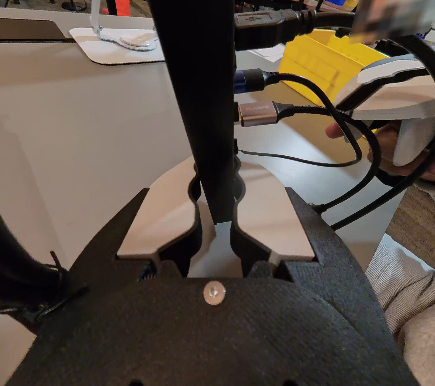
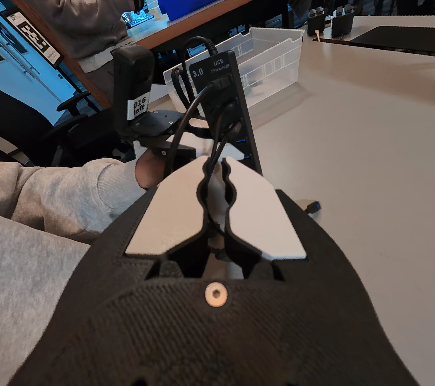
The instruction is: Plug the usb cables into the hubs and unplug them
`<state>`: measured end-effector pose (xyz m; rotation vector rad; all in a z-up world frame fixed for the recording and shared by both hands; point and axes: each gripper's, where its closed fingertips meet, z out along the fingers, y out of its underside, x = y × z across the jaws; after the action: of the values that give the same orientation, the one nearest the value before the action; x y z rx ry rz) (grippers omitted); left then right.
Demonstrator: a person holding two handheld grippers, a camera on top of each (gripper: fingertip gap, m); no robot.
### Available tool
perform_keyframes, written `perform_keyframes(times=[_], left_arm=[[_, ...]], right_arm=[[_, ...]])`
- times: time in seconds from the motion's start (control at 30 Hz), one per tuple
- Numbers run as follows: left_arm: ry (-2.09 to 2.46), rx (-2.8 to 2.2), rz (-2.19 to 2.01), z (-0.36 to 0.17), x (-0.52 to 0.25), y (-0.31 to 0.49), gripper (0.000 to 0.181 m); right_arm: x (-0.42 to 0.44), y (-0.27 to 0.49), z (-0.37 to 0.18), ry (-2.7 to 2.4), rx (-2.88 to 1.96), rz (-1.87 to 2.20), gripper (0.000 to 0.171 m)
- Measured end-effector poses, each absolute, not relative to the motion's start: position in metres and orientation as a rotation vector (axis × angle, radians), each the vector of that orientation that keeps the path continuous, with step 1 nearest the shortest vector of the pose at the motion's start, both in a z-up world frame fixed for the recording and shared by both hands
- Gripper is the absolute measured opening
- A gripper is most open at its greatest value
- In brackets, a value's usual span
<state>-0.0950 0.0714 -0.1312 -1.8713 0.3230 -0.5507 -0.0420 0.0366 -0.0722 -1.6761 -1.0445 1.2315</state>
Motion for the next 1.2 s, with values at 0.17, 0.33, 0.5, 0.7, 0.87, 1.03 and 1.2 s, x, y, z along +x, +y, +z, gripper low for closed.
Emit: perform_keyframes(times=[0.17,0.33,0.5,0.7,0.87,1.03,1.2], left_arm=[[0.300,-1.877,-0.556,-0.1323,-0.0974,0.0723,0.024],[0.319,-1.871,-0.528,-0.1313,-0.0967,0.0722,0.025],[0.344,-1.868,-0.489,-0.1307,-0.0960,0.0719,0.025],[0.390,-1.846,-0.453,-0.1281,-0.0940,0.0708,0.026],[0.403,-1.836,-0.449,-0.1268,-0.0925,0.0704,0.027],[0.410,-1.837,-0.435,-0.1268,-0.0919,0.0706,0.027],[0.408,-1.834,-0.440,-0.1265,-0.0925,0.0709,0.026]], right_arm=[[-0.0442,0.0343,-0.0776,-1.061,-1.693,1.227,0.009],[-0.0416,0.0381,-0.0768,-1.062,-1.692,1.185,0.006],[-0.0409,0.0372,-0.0764,-1.069,-1.690,1.195,0.005],[-0.0399,0.0357,-0.0748,-1.082,-1.685,1.198,0.005],[-0.0388,0.0363,-0.0747,-1.083,-1.690,1.186,0.005],[-0.0381,0.0367,-0.0751,-1.077,-1.702,1.202,0.005],[-0.0376,0.0372,-0.0762,-1.094,-1.706,1.172,0.005]])
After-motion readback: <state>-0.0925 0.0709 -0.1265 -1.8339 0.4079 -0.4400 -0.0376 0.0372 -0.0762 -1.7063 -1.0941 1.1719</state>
